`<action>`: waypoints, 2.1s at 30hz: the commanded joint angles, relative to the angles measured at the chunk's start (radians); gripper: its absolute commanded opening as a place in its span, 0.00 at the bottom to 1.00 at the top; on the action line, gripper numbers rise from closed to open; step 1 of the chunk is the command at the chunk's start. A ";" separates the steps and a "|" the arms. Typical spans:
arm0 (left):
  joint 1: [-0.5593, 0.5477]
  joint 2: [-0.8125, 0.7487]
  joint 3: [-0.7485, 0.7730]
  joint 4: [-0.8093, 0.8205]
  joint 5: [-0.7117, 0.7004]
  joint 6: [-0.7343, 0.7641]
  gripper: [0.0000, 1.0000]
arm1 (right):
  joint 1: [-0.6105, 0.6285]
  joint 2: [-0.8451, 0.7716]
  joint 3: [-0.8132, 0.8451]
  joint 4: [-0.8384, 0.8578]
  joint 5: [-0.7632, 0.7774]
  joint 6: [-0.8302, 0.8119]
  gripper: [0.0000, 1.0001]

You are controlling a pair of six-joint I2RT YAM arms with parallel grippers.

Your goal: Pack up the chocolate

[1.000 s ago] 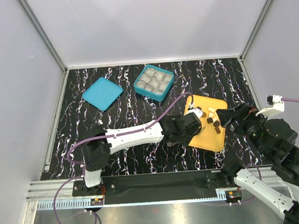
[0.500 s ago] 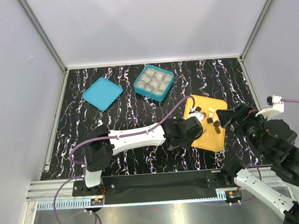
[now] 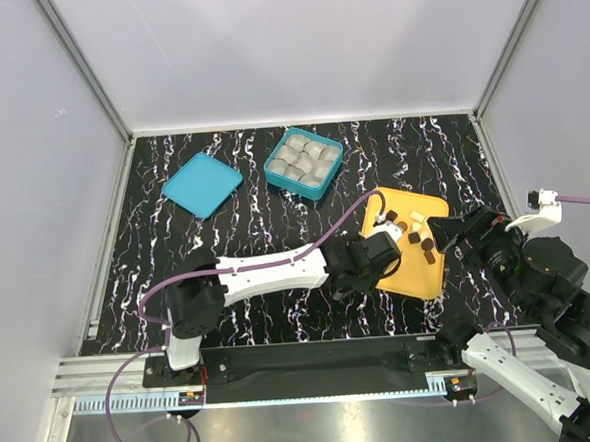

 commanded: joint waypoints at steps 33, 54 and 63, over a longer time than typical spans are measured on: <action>0.156 -0.115 0.252 -0.115 0.112 0.075 0.41 | 0.004 -0.010 -0.022 0.027 0.013 -0.002 1.00; 0.048 0.025 0.130 0.058 0.121 0.056 0.51 | 0.004 -0.037 -0.018 0.007 0.032 0.000 1.00; 0.048 0.071 0.108 0.103 0.137 0.064 0.54 | 0.004 -0.039 -0.018 0.004 0.041 -0.006 1.00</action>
